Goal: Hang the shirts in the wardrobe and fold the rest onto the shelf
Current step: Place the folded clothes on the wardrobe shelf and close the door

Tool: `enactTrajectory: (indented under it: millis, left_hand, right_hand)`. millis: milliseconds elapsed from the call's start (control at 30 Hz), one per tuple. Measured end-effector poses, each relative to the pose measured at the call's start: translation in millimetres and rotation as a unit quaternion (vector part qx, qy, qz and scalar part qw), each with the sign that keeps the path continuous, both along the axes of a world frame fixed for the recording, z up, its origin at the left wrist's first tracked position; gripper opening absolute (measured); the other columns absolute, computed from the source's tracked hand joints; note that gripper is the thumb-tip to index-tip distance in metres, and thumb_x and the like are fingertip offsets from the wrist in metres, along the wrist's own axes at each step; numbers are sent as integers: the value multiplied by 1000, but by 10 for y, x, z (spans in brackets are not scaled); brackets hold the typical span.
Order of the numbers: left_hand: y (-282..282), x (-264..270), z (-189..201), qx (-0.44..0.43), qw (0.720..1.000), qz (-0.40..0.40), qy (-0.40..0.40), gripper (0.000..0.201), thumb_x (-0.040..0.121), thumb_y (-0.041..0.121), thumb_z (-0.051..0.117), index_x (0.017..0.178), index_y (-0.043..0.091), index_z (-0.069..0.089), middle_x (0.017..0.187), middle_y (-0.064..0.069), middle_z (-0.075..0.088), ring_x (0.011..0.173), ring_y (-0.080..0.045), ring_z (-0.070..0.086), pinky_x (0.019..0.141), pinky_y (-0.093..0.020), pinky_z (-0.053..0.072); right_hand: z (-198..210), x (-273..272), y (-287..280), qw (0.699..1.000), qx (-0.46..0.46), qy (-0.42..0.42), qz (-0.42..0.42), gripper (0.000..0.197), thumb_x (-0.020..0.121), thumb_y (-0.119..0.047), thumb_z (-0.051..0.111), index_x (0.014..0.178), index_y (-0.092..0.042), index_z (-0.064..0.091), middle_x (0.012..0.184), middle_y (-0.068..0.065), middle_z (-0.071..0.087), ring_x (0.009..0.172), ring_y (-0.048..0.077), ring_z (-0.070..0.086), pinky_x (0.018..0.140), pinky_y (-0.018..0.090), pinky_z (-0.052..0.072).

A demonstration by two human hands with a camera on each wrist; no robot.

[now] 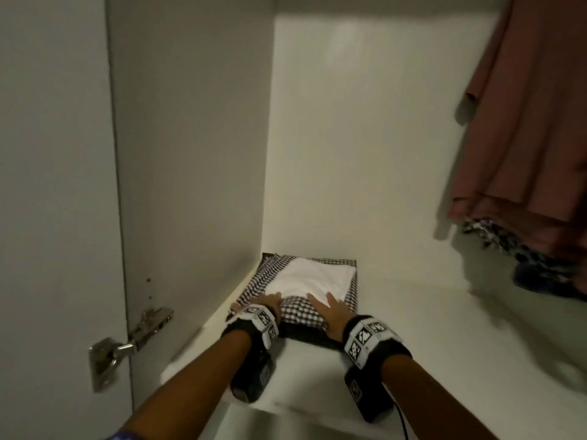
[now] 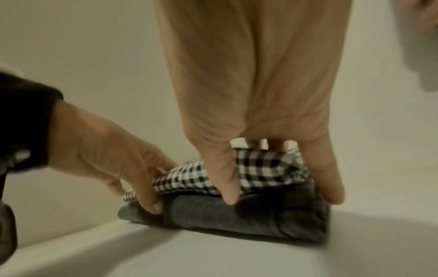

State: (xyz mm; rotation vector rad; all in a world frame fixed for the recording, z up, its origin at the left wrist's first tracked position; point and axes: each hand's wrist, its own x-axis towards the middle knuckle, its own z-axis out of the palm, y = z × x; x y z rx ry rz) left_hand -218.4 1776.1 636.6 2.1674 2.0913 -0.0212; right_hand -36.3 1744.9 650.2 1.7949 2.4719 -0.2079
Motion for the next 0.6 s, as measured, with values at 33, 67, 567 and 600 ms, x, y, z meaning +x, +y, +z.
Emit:
enactTrajectory:
  millis: [33,67,567,600]
  left_hand:
    - [-131,71,57,4,1000,9,-28,72,84,27,63,145,12,29,146,-15,37,133,-33,38,105,-47,38]
    - [-283,172,137,10,998,15,-55,58,85,21,62,138,6,41,138,-16,47,126,-31,47,102,-41,43]
    - [-3270,3001,205,-74,932,-289,-206,64,87,35,62,141,12,36,145,-9,37,132,-24,38,104,-27,32]
    - [-3501,3217,140,-84,924,-312,-202,61,87,35,63,139,12,39,144,-8,39,131,-23,39,103,-26,33]
  right_hand:
    - [21,77,-127,1000,-11,26,6,84,94,-12,50,148,-26,-13,157,18,-8,145,36,3,117,39,14]
    - [62,179,-268,997,-31,62,13,85,93,-9,51,149,-24,-11,157,18,-5,145,34,5,116,35,15]
    - [-218,2570,-4430,832,395,267,-285,69,90,-12,53,149,-16,17,153,4,26,139,18,26,115,40,22]
    - [-205,2725,-4756,798,450,247,-316,70,87,-10,52,149,-13,19,153,7,27,140,21,25,116,43,21]
